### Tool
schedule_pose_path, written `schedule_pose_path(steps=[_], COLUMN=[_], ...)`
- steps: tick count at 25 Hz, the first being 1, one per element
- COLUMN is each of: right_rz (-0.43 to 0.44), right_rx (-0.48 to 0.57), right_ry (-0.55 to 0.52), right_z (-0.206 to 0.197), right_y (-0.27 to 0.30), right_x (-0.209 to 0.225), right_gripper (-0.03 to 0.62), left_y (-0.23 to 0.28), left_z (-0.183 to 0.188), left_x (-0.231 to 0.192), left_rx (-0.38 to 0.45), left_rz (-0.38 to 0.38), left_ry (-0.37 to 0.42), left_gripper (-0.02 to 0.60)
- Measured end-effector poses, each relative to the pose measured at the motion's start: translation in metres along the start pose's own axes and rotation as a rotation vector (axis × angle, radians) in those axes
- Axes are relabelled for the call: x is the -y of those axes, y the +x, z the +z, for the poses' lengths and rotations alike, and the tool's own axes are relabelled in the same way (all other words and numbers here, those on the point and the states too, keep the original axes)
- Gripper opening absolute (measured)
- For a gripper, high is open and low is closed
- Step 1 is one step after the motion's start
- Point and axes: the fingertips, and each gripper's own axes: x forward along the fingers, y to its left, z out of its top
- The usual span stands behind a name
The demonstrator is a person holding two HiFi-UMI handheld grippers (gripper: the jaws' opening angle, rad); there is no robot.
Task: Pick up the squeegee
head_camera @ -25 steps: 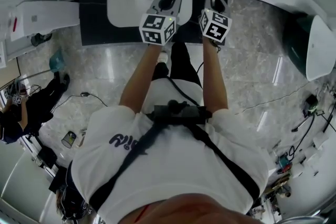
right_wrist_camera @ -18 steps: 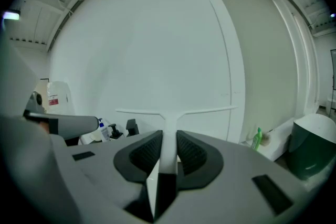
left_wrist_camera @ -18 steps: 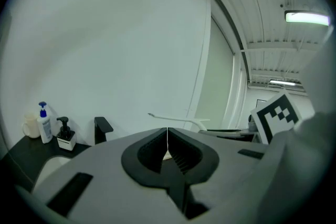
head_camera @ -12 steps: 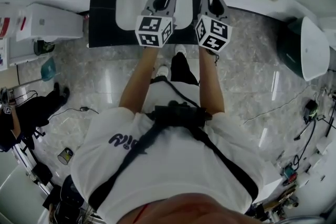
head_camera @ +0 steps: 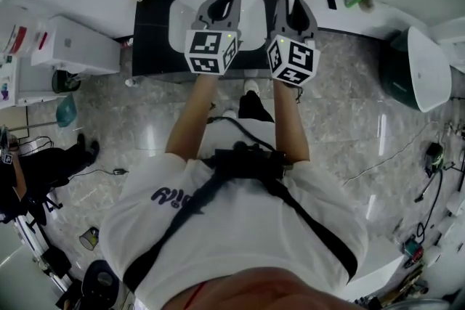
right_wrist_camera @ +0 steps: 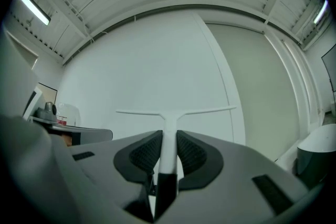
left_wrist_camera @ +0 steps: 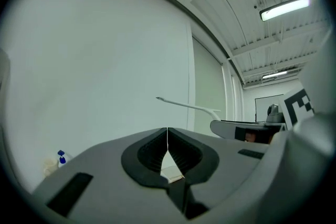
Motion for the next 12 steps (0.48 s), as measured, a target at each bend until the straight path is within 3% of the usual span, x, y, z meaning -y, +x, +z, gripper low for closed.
schedule_pose_path(steps=[12], right_rz=[-0.014], right_rx=[0.019], right_ry=[-0.036], right_z=[0.013], right_y=[-0.031], right_x=[-0.018], right_gripper=[0.095], left_y=[-0.034], left_z=[0.018], left_x=[0.004], left_rx=[0.04], left_rz=[0.007], left_ry=[0.027], left_gripper=[0.011])
